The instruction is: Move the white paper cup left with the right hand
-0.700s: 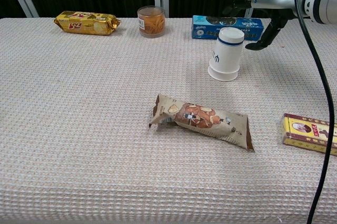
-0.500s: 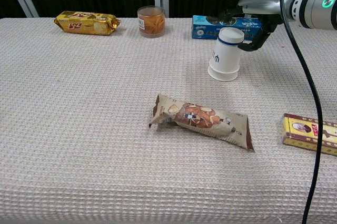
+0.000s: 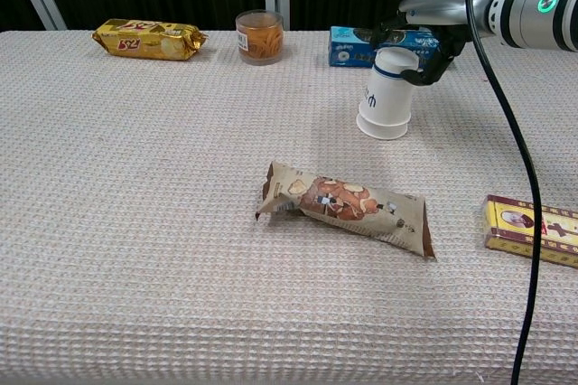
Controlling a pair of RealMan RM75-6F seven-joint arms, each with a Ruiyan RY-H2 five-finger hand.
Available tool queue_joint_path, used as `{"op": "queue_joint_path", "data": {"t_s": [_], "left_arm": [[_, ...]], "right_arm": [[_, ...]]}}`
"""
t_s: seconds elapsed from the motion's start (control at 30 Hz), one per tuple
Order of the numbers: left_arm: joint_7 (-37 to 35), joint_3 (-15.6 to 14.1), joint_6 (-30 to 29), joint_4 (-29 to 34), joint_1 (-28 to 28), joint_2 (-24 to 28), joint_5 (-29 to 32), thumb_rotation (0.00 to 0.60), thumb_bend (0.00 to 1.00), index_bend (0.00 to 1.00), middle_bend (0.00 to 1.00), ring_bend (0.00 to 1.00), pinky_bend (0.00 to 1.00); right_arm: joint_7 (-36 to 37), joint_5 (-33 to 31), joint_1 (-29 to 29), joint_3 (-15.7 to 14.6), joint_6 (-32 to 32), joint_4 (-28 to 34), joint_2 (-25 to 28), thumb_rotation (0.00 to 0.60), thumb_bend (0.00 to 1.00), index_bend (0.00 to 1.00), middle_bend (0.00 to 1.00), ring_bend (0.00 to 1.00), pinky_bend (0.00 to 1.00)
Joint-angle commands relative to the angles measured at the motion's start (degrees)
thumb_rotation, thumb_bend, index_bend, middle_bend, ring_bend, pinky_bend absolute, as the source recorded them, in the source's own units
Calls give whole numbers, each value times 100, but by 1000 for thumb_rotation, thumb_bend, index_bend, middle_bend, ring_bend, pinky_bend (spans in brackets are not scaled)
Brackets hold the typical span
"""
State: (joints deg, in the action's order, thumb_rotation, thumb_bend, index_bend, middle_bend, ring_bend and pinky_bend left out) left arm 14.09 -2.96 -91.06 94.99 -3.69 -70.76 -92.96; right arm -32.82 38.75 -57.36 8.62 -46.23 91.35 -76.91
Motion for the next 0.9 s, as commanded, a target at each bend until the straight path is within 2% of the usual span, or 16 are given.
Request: {"op": "queue_joint_path", "data": {"t_s": [0.03, 0.33, 0.77, 0.9], "left_arm": [[-11, 1, 4, -12, 3, -6, 3, 600, 121, 173, 101, 85, 119], [-58, -11, -28, -56, -30, -14, 24, 600, 121, 173, 101, 84, 119], [-98, -10, -69, -58, -25, -2, -43, 600, 121, 173, 101, 85, 119], [-126, -17, -79, -61, -27, -2, -64, 600, 122, 173, 101, 85, 119]], "right_arm": [[6, -28, -24, -17, -23, 5, -4, 600, 437, 213, 142, 0, 3], [9, -7, -81, -46, -224, 98, 19, 600, 438, 309, 172, 0, 4], [77, 705, 148, 173, -967, 1773, 1203, 600, 438, 320, 178, 0, 4], [122, 847, 149, 275, -1043, 2050, 1372, 600, 440, 320, 180, 0, 4]]}}
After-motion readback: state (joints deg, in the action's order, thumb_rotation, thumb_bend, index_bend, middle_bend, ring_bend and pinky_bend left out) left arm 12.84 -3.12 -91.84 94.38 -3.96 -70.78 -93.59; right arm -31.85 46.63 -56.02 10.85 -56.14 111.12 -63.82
